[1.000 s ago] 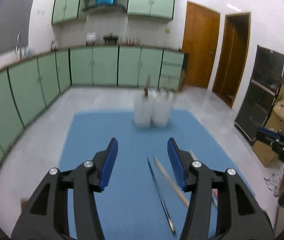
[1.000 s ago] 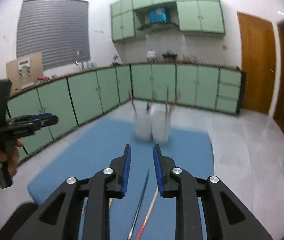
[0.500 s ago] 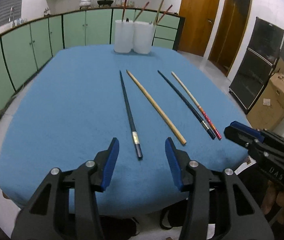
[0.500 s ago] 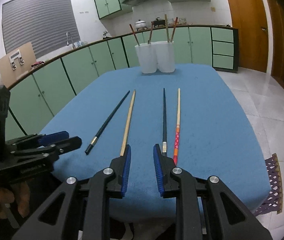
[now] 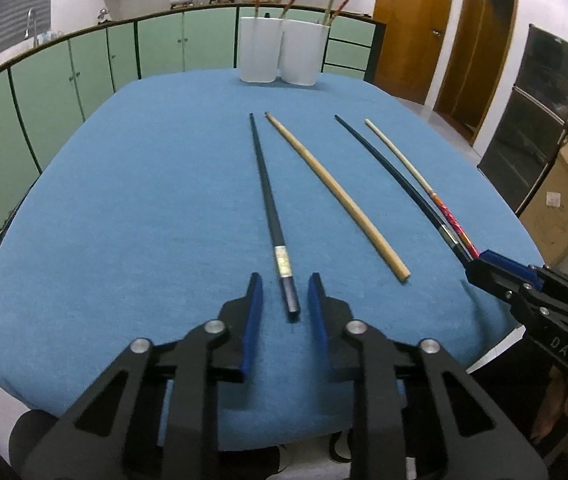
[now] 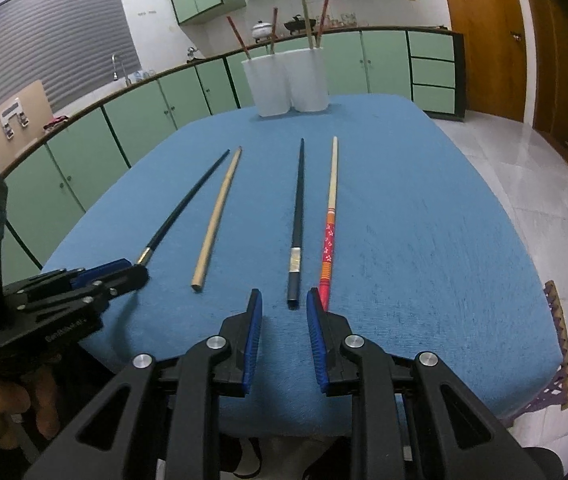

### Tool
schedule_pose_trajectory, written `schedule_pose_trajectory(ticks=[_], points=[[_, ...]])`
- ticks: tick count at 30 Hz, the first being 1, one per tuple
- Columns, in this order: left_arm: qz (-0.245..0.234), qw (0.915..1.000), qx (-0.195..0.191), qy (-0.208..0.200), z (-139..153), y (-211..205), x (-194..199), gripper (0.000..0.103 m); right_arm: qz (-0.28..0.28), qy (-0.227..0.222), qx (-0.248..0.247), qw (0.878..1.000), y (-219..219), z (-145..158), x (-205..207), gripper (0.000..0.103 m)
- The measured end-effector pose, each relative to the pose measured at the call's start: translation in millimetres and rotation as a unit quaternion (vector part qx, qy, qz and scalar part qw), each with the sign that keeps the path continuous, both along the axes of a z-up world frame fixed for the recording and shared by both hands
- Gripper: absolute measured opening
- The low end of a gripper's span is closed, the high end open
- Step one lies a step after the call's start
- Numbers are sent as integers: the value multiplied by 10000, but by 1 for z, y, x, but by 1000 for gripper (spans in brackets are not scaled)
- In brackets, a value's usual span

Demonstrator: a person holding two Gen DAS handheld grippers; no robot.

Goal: Organize utensils
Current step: 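Grasp the black chopstick with the left tool while the right tool grasps another black chopstick, then carry the black chopsticks toward the white holder with both tools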

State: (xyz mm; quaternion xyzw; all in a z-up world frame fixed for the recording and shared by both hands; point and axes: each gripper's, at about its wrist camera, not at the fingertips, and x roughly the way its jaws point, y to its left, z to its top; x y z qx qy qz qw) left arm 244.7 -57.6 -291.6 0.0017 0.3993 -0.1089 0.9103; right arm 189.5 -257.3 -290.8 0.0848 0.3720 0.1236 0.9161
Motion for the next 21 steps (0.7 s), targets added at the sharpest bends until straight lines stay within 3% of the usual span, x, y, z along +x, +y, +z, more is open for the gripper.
schedule_pose_trajectory(ticks=[5, 11, 13, 15, 21], points=[[151, 9999, 18, -1, 1, 9, 1, 8, 56, -12, -84, 9999, 4, -2, 1, 23], [284, 9996, -44, 21, 2, 14, 4, 8, 62, -113, -305, 9995, 11, -6, 4, 23], [206, 9998, -62, -20, 2, 12, 2, 8, 64, -115, -310, 9994, 10, -6, 4, 19], [163, 9998, -103, -30, 2, 12, 2, 8, 19, -83, -236, 9997, 6, -6, 6, 7], [76, 9995, -281, -87, 8, 14, -4, 7, 39, -229, -158, 9996, 5, 9, 3, 7]])
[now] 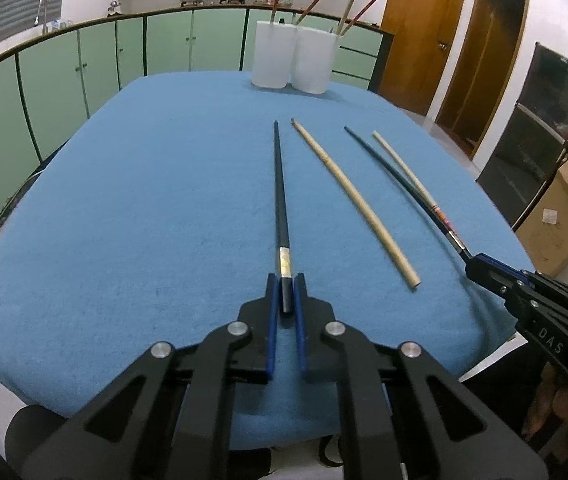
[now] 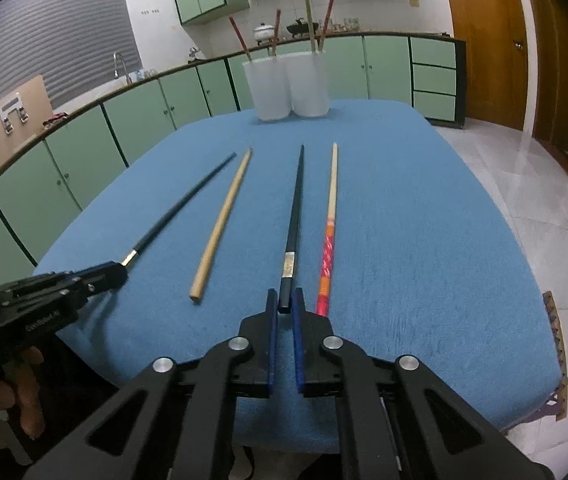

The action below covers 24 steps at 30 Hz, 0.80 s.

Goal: Organize utensils
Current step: 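Carry the black chopsticks toward the white holder with both tools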

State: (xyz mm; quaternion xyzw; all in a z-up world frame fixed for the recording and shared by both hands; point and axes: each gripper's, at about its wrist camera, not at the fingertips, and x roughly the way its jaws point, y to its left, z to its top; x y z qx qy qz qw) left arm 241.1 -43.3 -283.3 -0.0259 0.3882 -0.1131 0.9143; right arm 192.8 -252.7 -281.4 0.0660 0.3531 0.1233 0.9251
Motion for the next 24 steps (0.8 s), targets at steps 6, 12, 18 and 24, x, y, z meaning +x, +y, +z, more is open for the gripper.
schedule_pose_trajectory(ticks=[6, 12, 18, 24], points=[[-21, 9995, -123, -275, 31, 2, -5, 7, 34, -340, 35, 9994, -3, 32, -6, 7], [3, 9974, -267, -673, 73, 9, -9, 7, 54, -694, 101, 9975, -7, 72, -1, 7], [-66, 9951, -283, -950, 102, 10, -1, 7, 167, -915, 82, 9956, -5, 102, 14, 7], [-241, 9926, -205, -1171, 132, 9, 22, 7, 352, -1081, 29, 9935, 0, 131, 37, 7]])
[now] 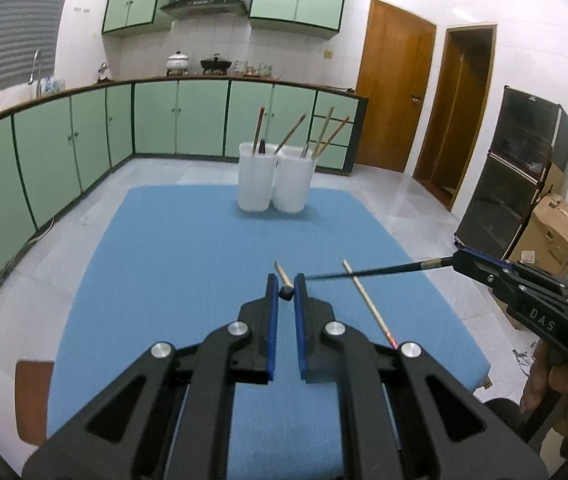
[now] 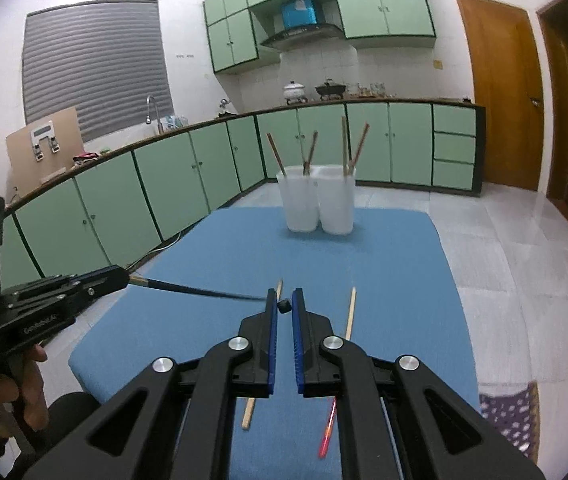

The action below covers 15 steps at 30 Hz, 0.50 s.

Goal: Organize utensils
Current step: 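Carry the black chopsticks toward the white holder with both tools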

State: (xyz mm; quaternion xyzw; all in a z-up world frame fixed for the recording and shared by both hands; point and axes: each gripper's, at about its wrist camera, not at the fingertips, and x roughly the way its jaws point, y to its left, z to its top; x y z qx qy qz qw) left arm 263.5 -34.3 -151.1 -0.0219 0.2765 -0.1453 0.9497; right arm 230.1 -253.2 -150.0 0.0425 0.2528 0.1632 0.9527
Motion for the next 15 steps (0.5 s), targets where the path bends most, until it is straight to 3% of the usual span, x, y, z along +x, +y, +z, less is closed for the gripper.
schedule_pose_trajectory(ticks=[7, 15], points=[[-200, 9998, 97, -23, 27, -1, 39, 7, 253, -50, -65, 9996, 8, 30, 41, 7], [-409, 9986, 201, 267, 41, -1, 101, 7, 539, 44, -314, 9980, 23, 53, 103, 7]])
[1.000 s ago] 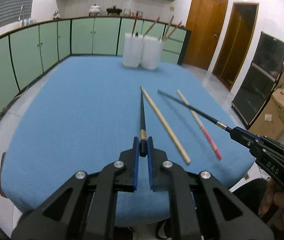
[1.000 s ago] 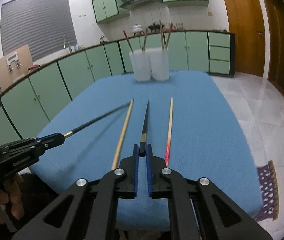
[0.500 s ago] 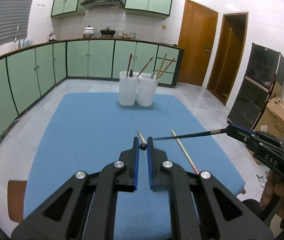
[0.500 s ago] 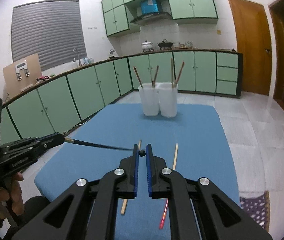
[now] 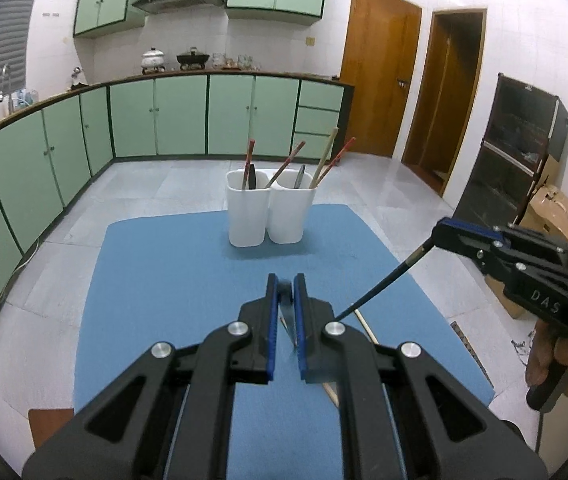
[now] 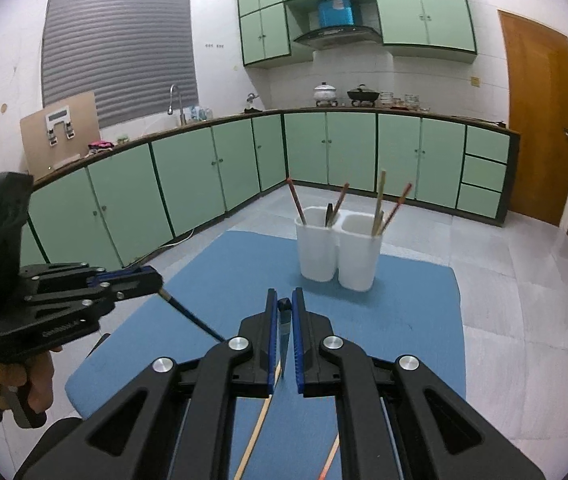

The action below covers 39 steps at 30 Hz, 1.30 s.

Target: Organize utensils

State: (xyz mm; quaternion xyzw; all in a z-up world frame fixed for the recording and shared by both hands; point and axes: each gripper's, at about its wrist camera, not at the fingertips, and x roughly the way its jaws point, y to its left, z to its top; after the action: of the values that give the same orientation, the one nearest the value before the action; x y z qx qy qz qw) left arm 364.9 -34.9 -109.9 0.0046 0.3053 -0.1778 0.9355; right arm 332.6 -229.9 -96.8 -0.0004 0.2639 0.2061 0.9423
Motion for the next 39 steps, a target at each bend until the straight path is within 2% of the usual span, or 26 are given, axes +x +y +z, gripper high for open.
schedule_pose_trajectory(ticks=[7, 13, 17, 22, 31, 39], points=[[-54, 10000, 10, 56, 7, 5, 35, 7, 42, 171, 108, 9998, -3, 5, 36, 7], [-101, 9999, 43, 18, 8, 5, 39, 7, 71, 183, 130, 9997, -6, 8, 42, 7], [-59, 10000, 21, 67, 14, 7, 44, 6, 71, 171, 95, 9998, -8, 19, 45, 7], [39, 10000, 46, 50, 27, 8, 47, 6, 2, -55, 1, 10000, -9, 39, 41, 7], [157, 9990, 259, -334, 73, 5, 53, 6, -53, -330, -161, 9993, 0, 76, 46, 7], [156, 9982, 280, -509, 116, 2, 80, 6, -134, -464, -167, 9987, 3, 110, 72, 6]])
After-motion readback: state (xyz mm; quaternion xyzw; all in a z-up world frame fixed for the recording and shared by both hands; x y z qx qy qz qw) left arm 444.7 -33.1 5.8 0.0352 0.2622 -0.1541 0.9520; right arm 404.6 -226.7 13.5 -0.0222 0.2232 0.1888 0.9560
